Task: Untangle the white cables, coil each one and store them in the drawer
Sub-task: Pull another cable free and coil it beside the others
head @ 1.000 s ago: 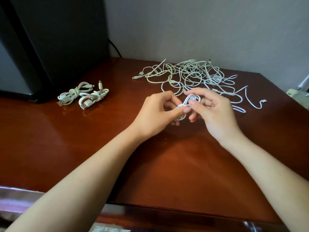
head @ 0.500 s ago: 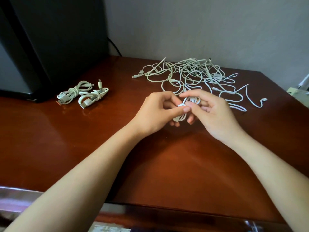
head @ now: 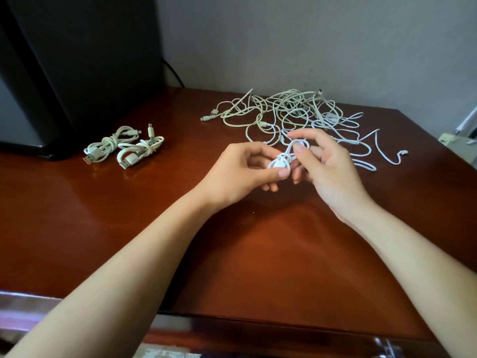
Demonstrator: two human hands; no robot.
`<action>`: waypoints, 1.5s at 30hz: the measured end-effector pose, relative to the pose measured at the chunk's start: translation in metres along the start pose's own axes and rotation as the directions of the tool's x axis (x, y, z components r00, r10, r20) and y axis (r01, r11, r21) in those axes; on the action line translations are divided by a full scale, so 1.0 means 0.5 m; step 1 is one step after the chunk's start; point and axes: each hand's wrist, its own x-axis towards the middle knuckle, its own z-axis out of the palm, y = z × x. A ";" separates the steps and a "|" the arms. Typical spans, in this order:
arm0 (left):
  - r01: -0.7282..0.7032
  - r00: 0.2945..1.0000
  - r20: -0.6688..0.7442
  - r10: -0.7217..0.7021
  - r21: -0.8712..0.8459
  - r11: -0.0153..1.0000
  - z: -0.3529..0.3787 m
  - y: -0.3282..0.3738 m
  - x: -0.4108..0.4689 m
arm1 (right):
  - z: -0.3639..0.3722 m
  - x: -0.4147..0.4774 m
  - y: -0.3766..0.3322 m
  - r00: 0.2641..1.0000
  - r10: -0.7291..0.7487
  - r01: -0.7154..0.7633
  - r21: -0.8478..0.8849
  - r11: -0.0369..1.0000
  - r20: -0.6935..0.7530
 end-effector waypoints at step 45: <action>0.661 0.706 -0.708 0.019 0.667 0.344 -0.183 -0.010 -0.022 | 0.267 0.077 0.015 0.862 0.088 0.284 -0.620 0.732 0.499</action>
